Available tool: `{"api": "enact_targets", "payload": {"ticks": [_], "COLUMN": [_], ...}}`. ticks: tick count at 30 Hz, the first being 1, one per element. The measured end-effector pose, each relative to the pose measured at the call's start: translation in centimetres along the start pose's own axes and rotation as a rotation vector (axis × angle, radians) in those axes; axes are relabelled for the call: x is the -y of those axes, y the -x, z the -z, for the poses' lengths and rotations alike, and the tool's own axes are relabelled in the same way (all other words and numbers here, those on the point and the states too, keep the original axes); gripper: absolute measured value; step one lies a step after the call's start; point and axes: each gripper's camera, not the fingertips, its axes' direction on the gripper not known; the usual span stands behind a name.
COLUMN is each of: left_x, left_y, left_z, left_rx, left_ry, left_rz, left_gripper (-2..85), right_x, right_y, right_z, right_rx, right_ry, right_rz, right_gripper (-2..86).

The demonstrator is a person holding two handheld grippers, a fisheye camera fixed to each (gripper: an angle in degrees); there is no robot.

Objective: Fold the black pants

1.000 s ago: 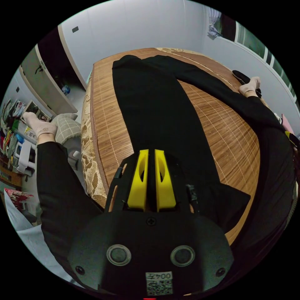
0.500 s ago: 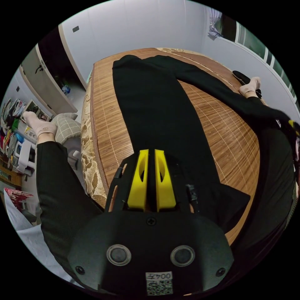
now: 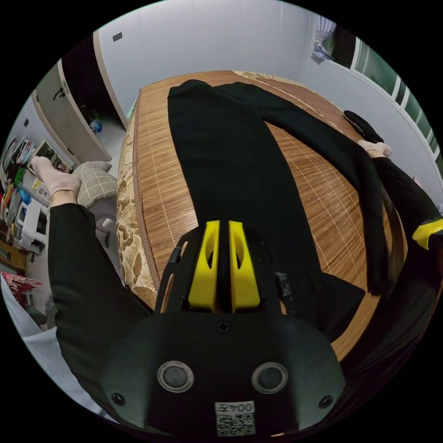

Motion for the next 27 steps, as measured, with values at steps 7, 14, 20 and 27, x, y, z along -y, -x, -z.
{"api": "enact_targets", "payload": {"ticks": [7, 14, 20, 27], "left_x": [0.3, 0.8, 0.9, 1.5], "left_y": [-0.6, -1.0, -3.5, -4.0], "left_z": [0.2, 0.5, 0.9, 1.5], "left_rx": [0.013, -0.012, -0.084, -0.135], "left_ry": [-0.001, 0.024, 0.061, 0.039], "left_rz": [-0.009, -0.015, -0.102, -0.093], "left_gripper": [2.2, 2.6, 2.6, 3.1], "right_x": [6.4, 12.7, 12.6, 12.1], "right_y": [1.5, 0.8, 0.1, 9.6], "right_z": [-0.7, -11.2, -10.8, -11.4], "right_rx": [-0.215, -0.459, -0.519, -0.067], "right_ry": [-0.189, 0.027, -0.001, -0.342], "right_rz": [-0.007, -0.052, -0.141, 0.326], "right_gripper": [8.9, 10.0, 11.0, 10.9]}}
